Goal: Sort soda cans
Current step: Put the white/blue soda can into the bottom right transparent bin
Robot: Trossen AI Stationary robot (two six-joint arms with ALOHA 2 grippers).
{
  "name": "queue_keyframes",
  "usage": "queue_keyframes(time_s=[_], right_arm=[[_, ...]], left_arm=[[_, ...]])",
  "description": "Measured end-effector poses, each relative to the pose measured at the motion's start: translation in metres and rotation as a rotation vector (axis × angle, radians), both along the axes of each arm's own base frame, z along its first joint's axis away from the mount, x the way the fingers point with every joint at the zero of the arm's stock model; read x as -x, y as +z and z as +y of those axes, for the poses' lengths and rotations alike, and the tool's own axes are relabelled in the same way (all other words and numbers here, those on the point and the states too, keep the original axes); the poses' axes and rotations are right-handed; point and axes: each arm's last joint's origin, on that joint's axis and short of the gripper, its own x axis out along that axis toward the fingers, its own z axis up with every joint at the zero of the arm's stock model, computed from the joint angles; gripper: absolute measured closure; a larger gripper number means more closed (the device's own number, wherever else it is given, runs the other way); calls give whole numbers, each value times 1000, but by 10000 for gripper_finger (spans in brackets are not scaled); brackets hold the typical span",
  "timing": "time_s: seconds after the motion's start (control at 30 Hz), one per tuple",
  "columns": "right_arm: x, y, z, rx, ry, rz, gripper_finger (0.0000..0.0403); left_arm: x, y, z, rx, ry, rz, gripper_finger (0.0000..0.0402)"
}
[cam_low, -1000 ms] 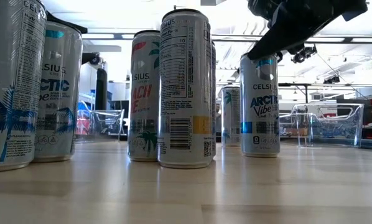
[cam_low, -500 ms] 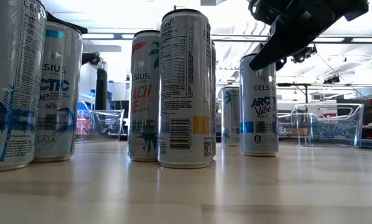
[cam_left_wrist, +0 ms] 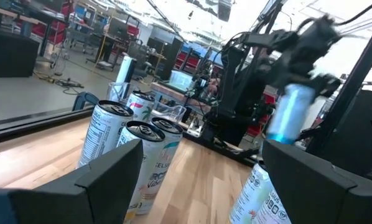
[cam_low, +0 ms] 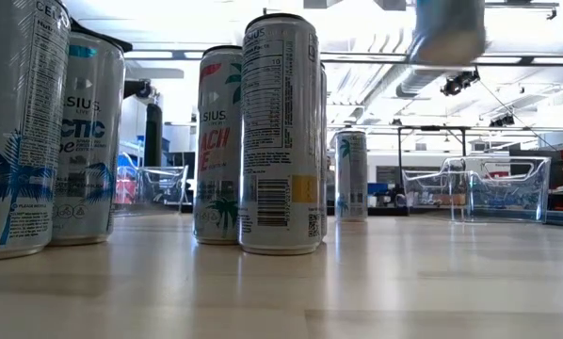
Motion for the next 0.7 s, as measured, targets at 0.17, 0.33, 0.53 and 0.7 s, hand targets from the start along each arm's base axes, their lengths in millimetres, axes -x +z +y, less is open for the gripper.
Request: queue_keyframes(time_s=[0.17,0.33,0.53,0.7], right_arm=[[31,22,36,-104,51,-48,163],[58,15,70,-144,10,-75,163],[74,-13,111,-140,-70,-70,163],[79,-40,137,-160,-124,-38,163]], left_arm=[[0,0,0,-14,2,3,78],[0,0,0,-14,2,3,78],[0,0,0,-14,3,2,78],[1,3,1,-10,51,-25,78]])
